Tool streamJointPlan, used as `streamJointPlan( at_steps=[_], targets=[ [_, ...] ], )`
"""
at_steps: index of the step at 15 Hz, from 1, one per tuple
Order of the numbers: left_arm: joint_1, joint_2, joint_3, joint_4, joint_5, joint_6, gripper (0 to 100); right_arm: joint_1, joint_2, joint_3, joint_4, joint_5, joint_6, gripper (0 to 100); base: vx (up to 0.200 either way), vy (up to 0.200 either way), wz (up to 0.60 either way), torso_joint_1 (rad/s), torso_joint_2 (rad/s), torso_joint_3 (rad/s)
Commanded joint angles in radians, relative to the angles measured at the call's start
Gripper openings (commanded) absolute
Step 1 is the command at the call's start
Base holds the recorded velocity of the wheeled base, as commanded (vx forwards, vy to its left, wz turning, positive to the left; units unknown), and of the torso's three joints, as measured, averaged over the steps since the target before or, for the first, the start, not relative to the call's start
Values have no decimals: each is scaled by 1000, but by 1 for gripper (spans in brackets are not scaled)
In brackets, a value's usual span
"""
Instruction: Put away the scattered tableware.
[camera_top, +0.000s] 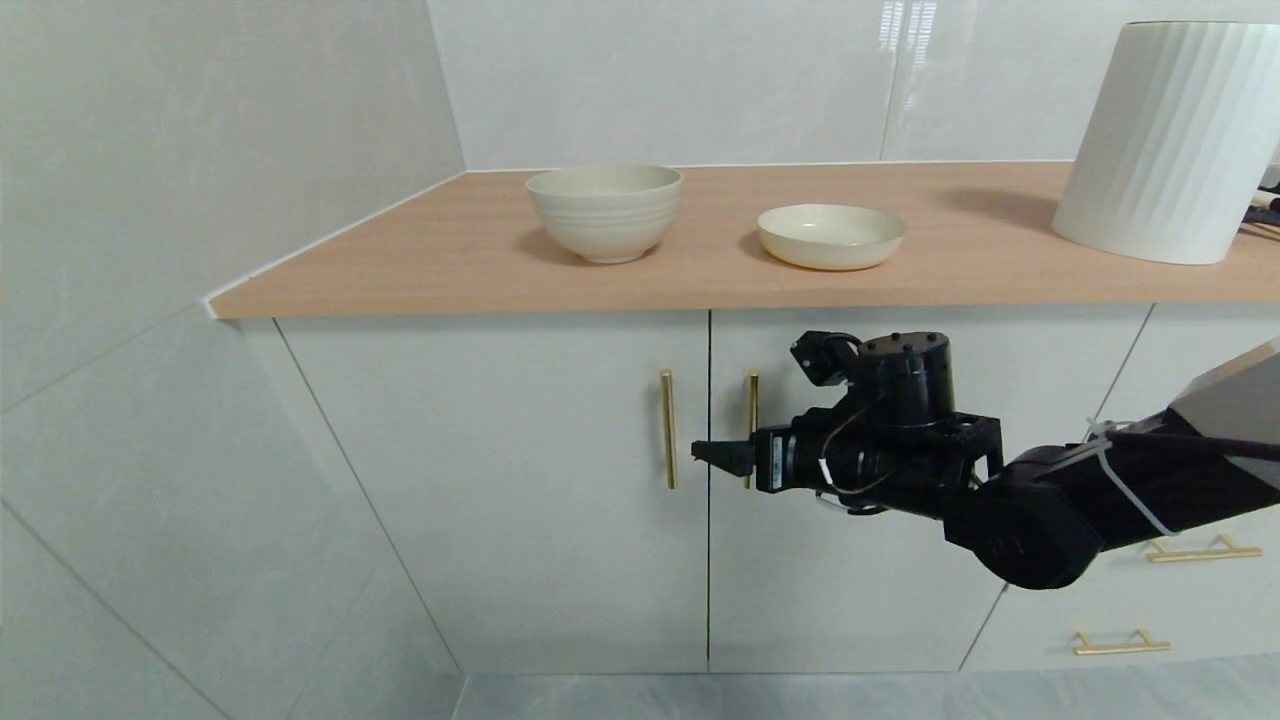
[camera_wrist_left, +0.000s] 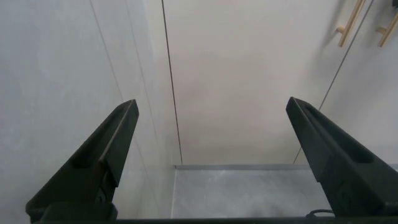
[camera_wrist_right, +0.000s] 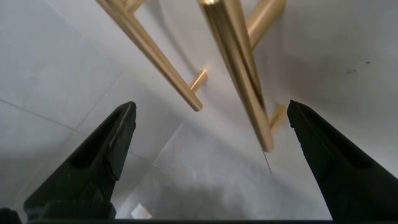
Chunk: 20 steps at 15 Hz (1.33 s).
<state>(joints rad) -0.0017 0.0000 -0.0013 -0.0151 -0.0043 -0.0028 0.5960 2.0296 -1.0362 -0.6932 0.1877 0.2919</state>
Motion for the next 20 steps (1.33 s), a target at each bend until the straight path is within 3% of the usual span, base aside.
streamJointPlan(
  at_steps=[1, 9, 17, 20],
  targets=[
    [0, 0, 0, 0, 0, 0, 100, 2, 20, 1, -16, 1, 7, 100, 0, 0, 0, 0, 0, 0],
    [0, 0, 0, 0, 0, 0, 100, 22, 40, 1, -157, 3, 87, 100, 0, 0, 0, 0, 0, 0],
    [0, 0, 0, 0, 0, 0, 100, 44, 8, 44, -161, 10, 89, 100, 0, 0, 0, 0, 0, 0],
    [0, 0, 0, 0, 0, 0, 100, 45, -29, 84, -161, 81, 87, 100, 0, 0, 0, 0, 0, 0]
  ],
)
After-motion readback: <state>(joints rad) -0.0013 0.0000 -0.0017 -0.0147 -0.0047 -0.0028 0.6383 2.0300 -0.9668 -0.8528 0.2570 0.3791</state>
